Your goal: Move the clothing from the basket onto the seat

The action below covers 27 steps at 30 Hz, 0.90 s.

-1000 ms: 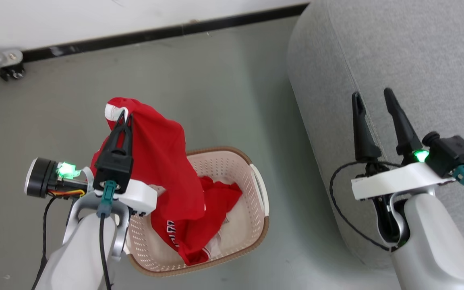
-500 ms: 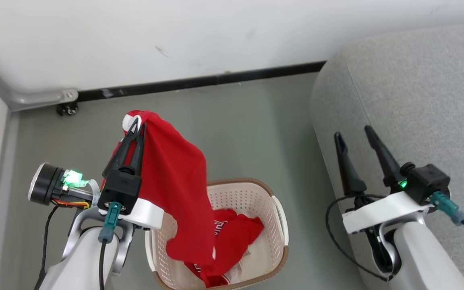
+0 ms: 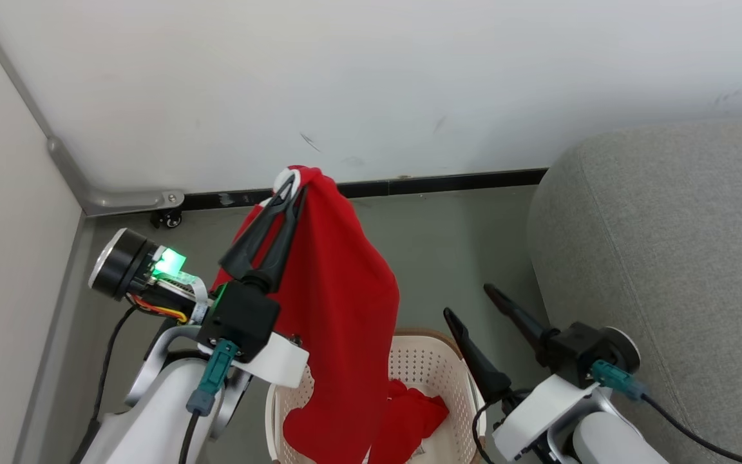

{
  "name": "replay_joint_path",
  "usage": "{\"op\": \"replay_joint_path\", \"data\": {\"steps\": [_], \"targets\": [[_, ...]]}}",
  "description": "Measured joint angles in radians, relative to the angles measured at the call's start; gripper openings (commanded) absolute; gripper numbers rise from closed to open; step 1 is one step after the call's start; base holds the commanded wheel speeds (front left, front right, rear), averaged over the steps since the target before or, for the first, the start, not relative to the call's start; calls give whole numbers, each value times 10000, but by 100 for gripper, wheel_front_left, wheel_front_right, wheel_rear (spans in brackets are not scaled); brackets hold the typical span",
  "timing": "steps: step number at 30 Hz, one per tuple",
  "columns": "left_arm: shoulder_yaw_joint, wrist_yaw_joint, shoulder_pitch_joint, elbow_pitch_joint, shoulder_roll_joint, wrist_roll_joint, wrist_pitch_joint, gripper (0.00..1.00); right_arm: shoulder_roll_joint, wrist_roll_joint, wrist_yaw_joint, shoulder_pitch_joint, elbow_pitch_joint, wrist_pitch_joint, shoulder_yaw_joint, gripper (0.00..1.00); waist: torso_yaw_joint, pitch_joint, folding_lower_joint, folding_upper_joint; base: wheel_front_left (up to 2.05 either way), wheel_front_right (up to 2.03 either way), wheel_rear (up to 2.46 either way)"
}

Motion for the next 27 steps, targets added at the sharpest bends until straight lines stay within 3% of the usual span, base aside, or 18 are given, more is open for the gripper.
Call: {"op": "replay_joint_path", "data": {"steps": [6, 20, 27], "targets": [[-623, -604, -164, -487, -90, -40, -2, 0, -631, 259, 2, 48, -27, 610, 1354, 100, 236, -417, 0, 0, 0, 0, 0], [-1183, -1156, -163, -742, -247, -184, -2, 0, -1425, 1402, 2, -517, -855, 1563, 3898, 100, 448, -708, 0, 0, 0, 0, 0], [-1292, -1331, -194, -840, -265, -184, -2, 0, -1927, 1616, 2, -1253, -1177, 1607, 4098, 100, 505, -682, 0, 0, 0, 0, 0]]}}
